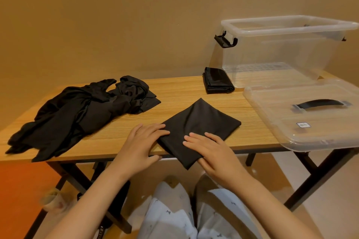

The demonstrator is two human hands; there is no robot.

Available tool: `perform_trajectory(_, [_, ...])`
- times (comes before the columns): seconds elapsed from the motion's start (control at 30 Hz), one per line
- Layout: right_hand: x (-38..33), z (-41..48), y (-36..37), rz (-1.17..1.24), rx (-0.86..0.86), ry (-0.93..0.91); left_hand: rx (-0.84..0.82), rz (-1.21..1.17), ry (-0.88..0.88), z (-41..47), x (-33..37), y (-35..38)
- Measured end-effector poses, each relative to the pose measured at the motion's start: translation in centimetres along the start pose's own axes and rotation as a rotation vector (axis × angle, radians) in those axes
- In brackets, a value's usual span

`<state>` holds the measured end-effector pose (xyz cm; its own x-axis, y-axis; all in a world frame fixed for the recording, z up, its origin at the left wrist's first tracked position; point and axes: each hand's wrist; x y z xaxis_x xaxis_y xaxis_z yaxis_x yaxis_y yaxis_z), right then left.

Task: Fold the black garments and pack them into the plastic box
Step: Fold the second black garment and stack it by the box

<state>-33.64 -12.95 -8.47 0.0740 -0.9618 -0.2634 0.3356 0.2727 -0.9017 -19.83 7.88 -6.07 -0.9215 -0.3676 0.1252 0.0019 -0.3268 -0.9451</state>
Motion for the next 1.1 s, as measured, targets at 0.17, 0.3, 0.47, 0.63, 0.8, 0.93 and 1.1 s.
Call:
perform_trajectory(0.17, [2.1,-2.0,-2.6,0.342,-0.062,0.115,0.124,-0.078,0.028,-1.0,0.7,0.8])
perform_trajectory(0.3, [3.2,-3.1,-3.5,0.601,-0.024,0.243,0.196,-0.189,0.065,-1.1,1.8,0.8])
perform_trajectory(0.47, [3.3,-2.8,-5.1,0.822,0.084,0.308,0.205,-0.674,-0.132,1.0,3.6,-0.9])
perform_trajectory(0.63, [3.8,-0.5,-6.2,0.943,0.238,0.482,0.245,-0.934,-0.228,7.0,4.7,-2.4])
perform_trajectory(0.8, [5.3,2.6,-5.9,0.684,0.21,0.898,0.112,-0.771,-0.466,11.2,3.7,-0.3])
perform_trajectory(0.93, [5.2,3.1,-6.0,0.55,0.216,0.906,0.148,-0.67,-0.495,11.5,2.9,1.1])
perform_trajectory(1.1, [4.6,2.6,-6.2,0.428,0.252,0.875,0.19,-0.619,-0.47,11.5,2.6,1.8])
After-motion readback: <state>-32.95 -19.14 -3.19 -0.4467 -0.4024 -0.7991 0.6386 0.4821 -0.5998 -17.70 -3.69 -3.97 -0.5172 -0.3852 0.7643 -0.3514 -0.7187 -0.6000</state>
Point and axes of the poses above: each hand's wrist, its own z-axis towards the middle knuckle, its own y-axis out of the palm, x = y × z, and after that the axes turned 8 degrees about y, right-handed
